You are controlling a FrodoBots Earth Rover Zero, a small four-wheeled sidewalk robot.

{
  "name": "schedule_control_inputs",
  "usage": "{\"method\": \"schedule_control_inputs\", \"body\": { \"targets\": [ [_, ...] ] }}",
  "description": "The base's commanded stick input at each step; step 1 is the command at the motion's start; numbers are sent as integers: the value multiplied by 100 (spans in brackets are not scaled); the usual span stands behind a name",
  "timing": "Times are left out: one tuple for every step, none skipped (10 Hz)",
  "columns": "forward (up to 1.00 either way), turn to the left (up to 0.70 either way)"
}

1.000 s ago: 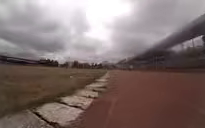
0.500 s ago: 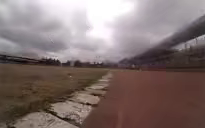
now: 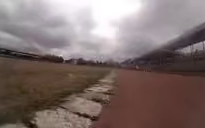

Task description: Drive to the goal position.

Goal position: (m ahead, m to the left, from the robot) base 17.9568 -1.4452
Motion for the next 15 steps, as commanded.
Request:
{"method": "schedule_control_inputs", "body": {
  "targets": [
    [100, 0],
    [100, 0],
    [100, 0],
    [100, 0],
    [100, 0],
    [100, 0],
    [100, -27],
    [100, -27],
    [100, -27],
    [100, -27],
    [100, -27],
    [100, -27],
    [100, -27],
    [100, -27],
    [100, -27]
  ]
}}
